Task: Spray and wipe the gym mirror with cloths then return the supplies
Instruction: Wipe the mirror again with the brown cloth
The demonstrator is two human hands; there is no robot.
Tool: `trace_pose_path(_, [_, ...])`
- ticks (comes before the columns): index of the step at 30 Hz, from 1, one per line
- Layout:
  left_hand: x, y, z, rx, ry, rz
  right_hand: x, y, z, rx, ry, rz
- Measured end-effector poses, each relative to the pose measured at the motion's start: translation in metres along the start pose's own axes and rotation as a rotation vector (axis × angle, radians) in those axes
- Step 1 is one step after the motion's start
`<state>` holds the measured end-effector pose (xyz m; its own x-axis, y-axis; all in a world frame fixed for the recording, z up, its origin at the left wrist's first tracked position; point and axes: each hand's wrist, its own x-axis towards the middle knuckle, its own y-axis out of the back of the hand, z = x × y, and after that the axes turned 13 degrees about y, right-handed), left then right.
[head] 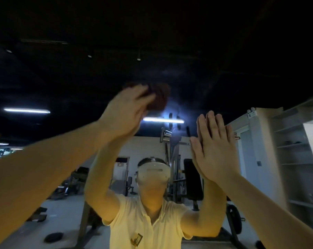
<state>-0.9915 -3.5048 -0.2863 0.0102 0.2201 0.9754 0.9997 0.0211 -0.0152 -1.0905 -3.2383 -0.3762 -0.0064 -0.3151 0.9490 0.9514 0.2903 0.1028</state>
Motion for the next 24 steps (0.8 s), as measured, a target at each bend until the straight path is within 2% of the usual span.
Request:
trace_pose_path(2, [0.036, -0.010, 0.008, -0.052, 0.206, 0.041, 0.000, -0.001, 0.000, 0.005, 0.006, 0.009])
trace_pose_path(4, [0.037, -0.021, 0.031, -0.083, 0.250, 0.058, 0.000, -0.003, 0.002, 0.011, 0.013, 0.016])
trace_pose_path(9, [-0.065, -0.024, 0.075, -0.161, -0.181, -0.103, -0.003, 0.001, 0.003, 0.071, 0.023, 0.036])
trace_pose_path(12, [-0.058, -0.009, 0.054, -0.023, -0.405, -0.175, -0.005, 0.002, 0.005, 0.074, 0.034, 0.018])
trace_pose_path(13, [-0.042, -0.005, 0.048, 0.040, -0.432, -0.173, -0.005, 0.002, 0.005, 0.063, 0.041, 0.018])
trace_pose_path(15, [0.003, -0.002, 0.039, 0.112, -0.319, -0.096, -0.005, 0.001, 0.003, 0.046, 0.041, 0.026])
trace_pose_path(18, [0.057, -0.009, 0.047, 0.050, 0.066, -0.049, -0.006, 0.000, 0.003, 0.038, 0.043, 0.024])
trace_pose_path(19, [0.061, -0.016, 0.057, 0.012, 0.138, -0.032, -0.006, 0.000, 0.002, 0.035, 0.046, 0.024])
trace_pose_path(20, [0.058, -0.023, 0.069, -0.024, 0.147, -0.014, -0.005, 0.000, 0.003, 0.035, 0.050, 0.027])
trace_pose_path(24, [0.001, -0.034, 0.103, -0.134, -0.137, -0.100, -0.006, 0.001, 0.002, 0.057, 0.038, 0.038])
